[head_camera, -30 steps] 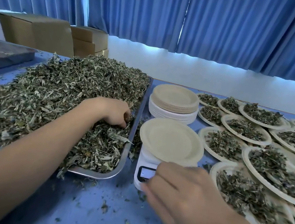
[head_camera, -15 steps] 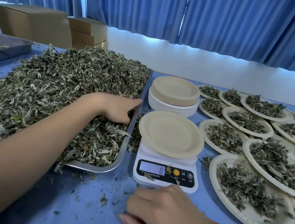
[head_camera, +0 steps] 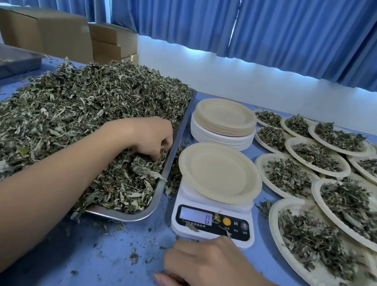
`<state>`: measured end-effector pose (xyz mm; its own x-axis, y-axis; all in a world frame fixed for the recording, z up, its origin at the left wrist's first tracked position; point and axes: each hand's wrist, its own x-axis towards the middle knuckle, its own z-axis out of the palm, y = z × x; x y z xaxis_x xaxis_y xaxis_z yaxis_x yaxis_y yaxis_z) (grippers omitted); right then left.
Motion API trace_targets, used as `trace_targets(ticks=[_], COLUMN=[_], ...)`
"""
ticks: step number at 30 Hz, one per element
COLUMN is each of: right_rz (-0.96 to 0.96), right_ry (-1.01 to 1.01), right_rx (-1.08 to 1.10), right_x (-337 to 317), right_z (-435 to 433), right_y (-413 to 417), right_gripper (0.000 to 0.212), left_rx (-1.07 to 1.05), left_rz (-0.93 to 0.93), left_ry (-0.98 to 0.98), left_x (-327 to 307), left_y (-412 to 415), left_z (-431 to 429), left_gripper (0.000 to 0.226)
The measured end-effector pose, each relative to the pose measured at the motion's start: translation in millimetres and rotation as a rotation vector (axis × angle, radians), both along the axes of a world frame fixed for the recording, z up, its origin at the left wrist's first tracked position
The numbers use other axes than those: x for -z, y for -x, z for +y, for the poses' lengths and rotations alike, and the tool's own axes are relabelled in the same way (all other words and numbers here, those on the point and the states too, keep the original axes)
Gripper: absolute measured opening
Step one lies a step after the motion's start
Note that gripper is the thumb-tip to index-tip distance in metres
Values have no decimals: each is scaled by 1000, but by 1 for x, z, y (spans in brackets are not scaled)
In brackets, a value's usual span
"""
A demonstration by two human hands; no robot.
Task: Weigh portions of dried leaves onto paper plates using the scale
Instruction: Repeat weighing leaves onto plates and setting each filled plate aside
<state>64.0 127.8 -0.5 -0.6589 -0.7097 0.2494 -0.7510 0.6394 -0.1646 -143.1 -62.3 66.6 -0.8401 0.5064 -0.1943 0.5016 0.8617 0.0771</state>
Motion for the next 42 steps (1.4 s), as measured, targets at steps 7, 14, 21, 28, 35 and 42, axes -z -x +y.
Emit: trace_targets(ticks=[7, 14, 21, 28, 35, 42], right_rz=[90, 85, 63, 44, 18, 58], right_ry=[1, 23, 20, 6, -11, -19], right_rx=[-6, -11, -7, -16, -4, -11], right_x=[1, 0, 1, 2, 1, -3], right_z=[1, 1, 1, 1, 1, 0], right_y=[0, 0, 0, 1, 1, 0], right_gripper=[36, 35, 36, 38, 36, 36], left_rx=[-53, 9, 23, 84, 57, -9], left_rz=[-296, -286, -203, -38, 86, -262], left_ry=[-23, 255, 144, -230, -302, 16], left_x=[-31, -36, -29, -38, -37, -36], left_y=[-6, -23, -18, -8, 1, -8], left_z=[-14, -8, -9, -26, -29, -28], left_gripper=[48, 110, 62, 23, 31, 69])
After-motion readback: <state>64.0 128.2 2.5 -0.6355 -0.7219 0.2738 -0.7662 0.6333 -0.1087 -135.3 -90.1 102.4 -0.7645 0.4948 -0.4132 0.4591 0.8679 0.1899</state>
